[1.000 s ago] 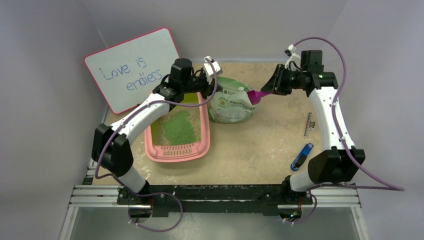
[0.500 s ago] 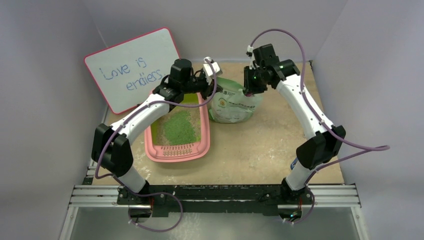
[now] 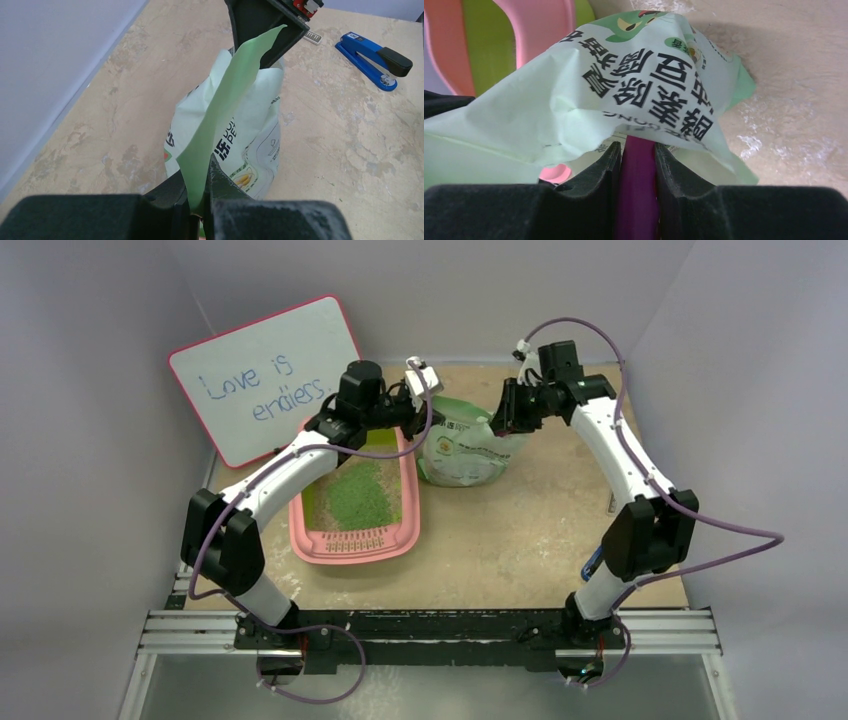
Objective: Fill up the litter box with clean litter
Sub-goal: 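Scoop the cat litter from the cat litter bag.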
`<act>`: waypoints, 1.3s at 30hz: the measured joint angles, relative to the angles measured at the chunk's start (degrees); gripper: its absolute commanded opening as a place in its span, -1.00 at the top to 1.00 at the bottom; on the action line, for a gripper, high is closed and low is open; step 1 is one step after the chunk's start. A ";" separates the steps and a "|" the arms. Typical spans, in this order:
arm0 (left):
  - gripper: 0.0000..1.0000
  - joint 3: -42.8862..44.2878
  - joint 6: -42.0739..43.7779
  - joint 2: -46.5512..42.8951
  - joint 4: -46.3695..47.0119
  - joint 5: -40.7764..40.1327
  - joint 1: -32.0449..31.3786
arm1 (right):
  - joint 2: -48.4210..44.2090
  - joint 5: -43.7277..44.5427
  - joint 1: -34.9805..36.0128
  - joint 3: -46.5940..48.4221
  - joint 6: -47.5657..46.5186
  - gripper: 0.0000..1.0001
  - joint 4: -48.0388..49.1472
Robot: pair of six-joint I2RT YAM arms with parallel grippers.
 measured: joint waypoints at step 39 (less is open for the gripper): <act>1.00 -0.46 0.22 0.00 0.59 -0.02 -0.13 | -9.07 -51.23 -25.73 -46.36 56.65 1.00 80.96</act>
